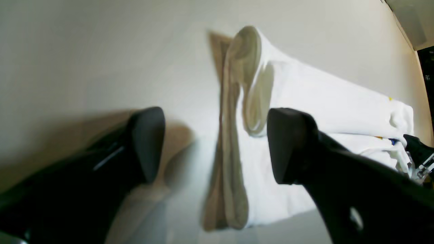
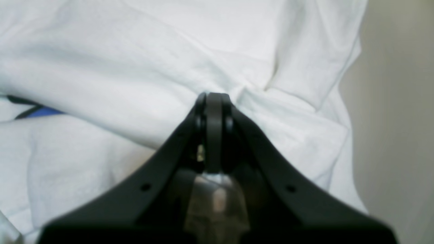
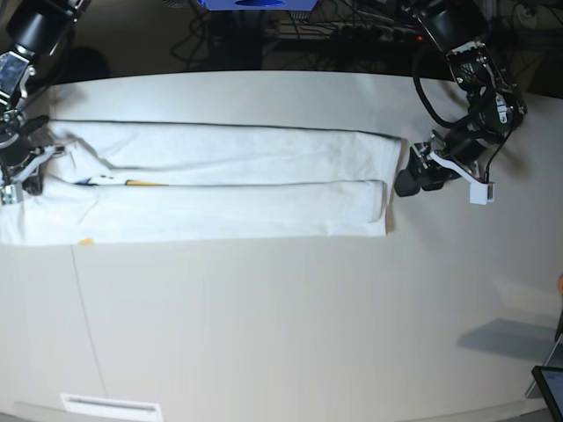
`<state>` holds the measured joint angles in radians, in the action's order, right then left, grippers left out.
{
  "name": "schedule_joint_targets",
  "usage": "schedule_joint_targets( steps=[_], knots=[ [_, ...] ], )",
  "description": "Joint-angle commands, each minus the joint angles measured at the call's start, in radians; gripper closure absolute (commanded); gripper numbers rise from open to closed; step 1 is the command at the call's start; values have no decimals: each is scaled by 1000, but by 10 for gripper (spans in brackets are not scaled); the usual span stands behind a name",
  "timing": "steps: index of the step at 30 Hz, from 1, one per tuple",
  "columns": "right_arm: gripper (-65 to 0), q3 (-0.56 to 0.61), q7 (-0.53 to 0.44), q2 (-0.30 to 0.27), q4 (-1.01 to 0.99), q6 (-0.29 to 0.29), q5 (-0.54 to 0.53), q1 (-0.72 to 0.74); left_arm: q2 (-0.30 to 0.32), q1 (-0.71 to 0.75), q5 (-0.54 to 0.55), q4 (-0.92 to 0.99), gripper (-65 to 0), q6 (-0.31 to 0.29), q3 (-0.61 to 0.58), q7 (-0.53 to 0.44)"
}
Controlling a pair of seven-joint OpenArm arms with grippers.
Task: Fold the T-shirt properly
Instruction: 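Grasp the end of the folded white strip with the left gripper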
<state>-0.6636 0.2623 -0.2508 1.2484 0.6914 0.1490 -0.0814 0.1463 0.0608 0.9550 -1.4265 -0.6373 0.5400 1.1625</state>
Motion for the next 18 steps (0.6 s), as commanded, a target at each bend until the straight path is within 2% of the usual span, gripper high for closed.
schedule_joint_targets(
  steps=[1, 4, 6, 8, 18],
  knots=[
    [-3, 2, 187, 3, -22, 7, 128, -28, 9, -11, -3, -6, -452, -2, -21, 24],
    [-3, 2, 188, 3, -23, 7, 128, -28, 13, -17, -4, -1, -452, 0, -77, 24],
    [-3, 2, 188, 3, -23, 7, 128, -28, 9, -19, -4, -1, -452, 24, -103, 23],
    [-3, 2, 190, 3, -22, 7, 128, -28, 6, -19, -4, -1, -452, 55, -113, 21],
    [-3, 2, 190, 3, -22, 7, 128, -28, -20, -22, -4, -1, -452, 96, -139, 21]
  ],
)
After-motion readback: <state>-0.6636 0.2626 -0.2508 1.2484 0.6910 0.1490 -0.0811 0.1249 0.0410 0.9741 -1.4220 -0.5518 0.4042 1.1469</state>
